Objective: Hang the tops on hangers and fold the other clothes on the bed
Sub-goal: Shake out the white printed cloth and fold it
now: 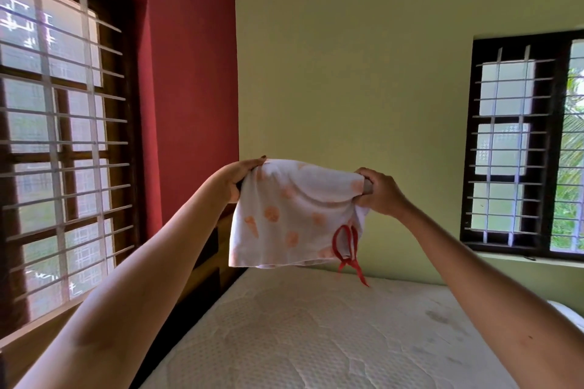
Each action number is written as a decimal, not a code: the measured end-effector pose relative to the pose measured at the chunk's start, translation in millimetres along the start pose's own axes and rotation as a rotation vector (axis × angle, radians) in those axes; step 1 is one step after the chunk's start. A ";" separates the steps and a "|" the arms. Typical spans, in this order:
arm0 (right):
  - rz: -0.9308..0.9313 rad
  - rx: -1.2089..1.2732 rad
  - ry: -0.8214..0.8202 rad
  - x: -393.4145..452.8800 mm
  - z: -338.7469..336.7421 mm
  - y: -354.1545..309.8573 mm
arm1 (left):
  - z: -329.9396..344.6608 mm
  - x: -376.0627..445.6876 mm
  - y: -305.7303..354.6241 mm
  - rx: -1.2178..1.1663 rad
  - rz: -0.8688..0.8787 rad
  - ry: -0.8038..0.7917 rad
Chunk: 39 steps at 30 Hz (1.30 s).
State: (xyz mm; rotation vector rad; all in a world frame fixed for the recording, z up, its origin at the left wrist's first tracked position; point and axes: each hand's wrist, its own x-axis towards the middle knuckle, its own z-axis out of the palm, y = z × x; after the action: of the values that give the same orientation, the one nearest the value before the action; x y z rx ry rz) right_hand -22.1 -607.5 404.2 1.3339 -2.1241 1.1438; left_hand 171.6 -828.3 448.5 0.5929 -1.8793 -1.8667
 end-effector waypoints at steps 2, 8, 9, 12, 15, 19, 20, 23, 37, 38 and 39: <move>0.070 0.167 0.006 4.7 -7.0 4.0 | -6.4 -1.1 -6.1 0.029 0.007 -0.071; 0.266 0.637 -0.013 7.7 -19.3 9.7 | -13.0 -1.9 -18.5 0.327 0.266 -0.253; 0.288 0.673 -0.016 7.6 -21.2 9.3 | -10.7 -3.1 -20.0 0.338 0.332 -0.235; 0.352 0.773 -0.038 8.0 -23.5 9.0 | -2.5 -4.8 -21.8 0.266 0.358 -0.302; 0.414 0.838 -0.022 11.5 -26.0 12.8 | 0.7 -5.5 -21.8 0.200 0.293 -0.274; 0.523 0.791 -0.059 12.8 -30.1 15.2 | 1.0 -3.0 -22.5 0.118 0.232 -0.238; 0.549 0.773 -0.088 13.1 -29.4 15.3 | 1.8 -3.2 -22.1 0.075 0.209 -0.215; 0.654 0.666 -0.147 13.7 -26.0 12.7 | 8.4 -6.2 -20.2 -0.004 0.122 -0.056; 0.295 0.454 -0.468 -5.0 4.2 -37.7 | 40.8 -6.7 -10.5 -0.034 0.128 0.088; 0.322 0.507 -0.508 -8.7 9.3 -38.2 | 43.0 -8.5 -10.2 -0.040 0.131 0.066; 0.348 0.548 -0.541 -12.7 15.0 -35.5 | 44.1 -8.5 -10.5 -0.048 0.135 0.044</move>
State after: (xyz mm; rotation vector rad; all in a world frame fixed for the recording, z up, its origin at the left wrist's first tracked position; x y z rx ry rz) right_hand 16.5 -620.1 402.1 1.7023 -2.6146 1.7638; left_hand 153.3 -787.3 437.8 0.4757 -1.7943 -1.7927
